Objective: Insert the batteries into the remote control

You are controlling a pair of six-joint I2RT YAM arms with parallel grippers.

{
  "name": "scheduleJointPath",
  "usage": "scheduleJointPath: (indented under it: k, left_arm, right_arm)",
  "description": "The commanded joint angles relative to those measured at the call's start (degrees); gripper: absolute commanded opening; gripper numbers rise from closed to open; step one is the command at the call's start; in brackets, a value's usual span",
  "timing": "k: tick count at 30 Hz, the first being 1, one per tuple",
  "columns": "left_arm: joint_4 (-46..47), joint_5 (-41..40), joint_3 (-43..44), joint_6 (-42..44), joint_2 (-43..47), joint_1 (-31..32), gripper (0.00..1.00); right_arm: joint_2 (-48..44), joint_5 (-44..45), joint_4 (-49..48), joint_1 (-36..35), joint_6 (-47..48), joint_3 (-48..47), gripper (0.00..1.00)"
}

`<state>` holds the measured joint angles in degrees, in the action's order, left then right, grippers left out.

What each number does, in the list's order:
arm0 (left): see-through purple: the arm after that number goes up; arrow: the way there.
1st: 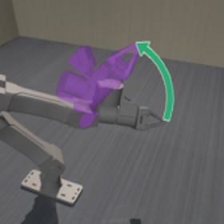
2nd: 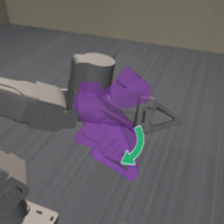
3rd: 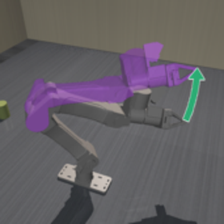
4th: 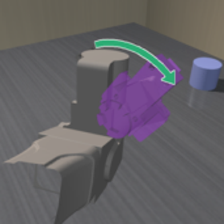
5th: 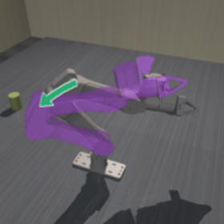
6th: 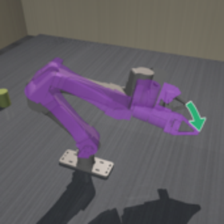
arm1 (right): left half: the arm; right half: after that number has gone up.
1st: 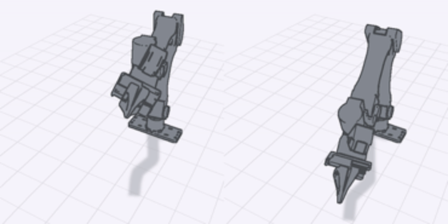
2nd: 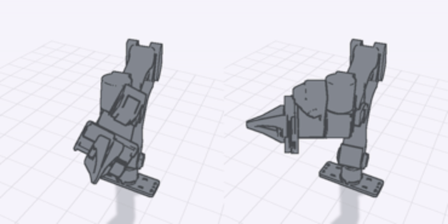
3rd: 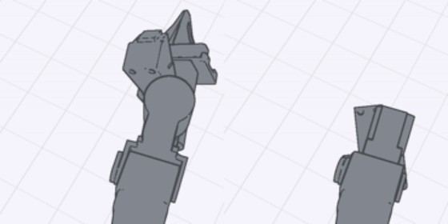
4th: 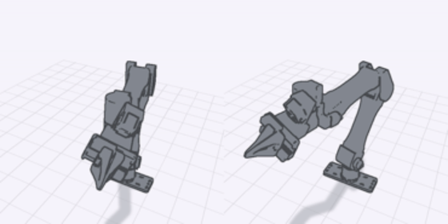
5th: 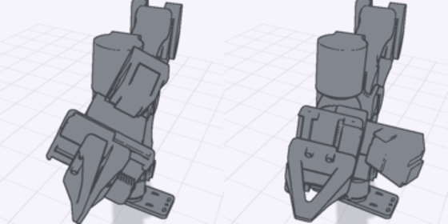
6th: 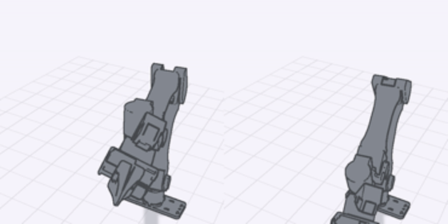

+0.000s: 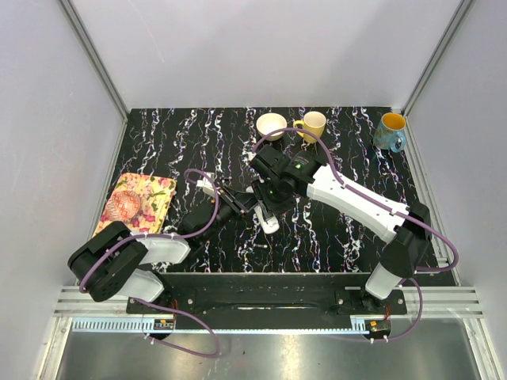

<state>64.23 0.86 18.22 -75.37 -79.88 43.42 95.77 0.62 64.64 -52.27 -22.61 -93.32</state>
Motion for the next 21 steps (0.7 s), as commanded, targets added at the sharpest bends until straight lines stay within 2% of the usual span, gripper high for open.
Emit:
scheduleJointPath:
  k: [1,12,21]
  left_arm:
    - [9.8,0.7,0.9,-3.5,1.3,1.0,0.0]
    - [10.0,0.9,1.8,-4.3,-0.3,1.0,0.0]
    - [11.2,0.9,1.8,-4.6,-1.2,1.0,0.0]
  right_arm:
    - [0.6,3.9,-1.3,0.3,-0.2,-0.5,0.5]
    - [1.0,2.7,-1.9,0.3,-0.9,-1.9,0.64]
    - [1.4,0.2,-3.2,0.2,-2.1,-2.5,0.68]
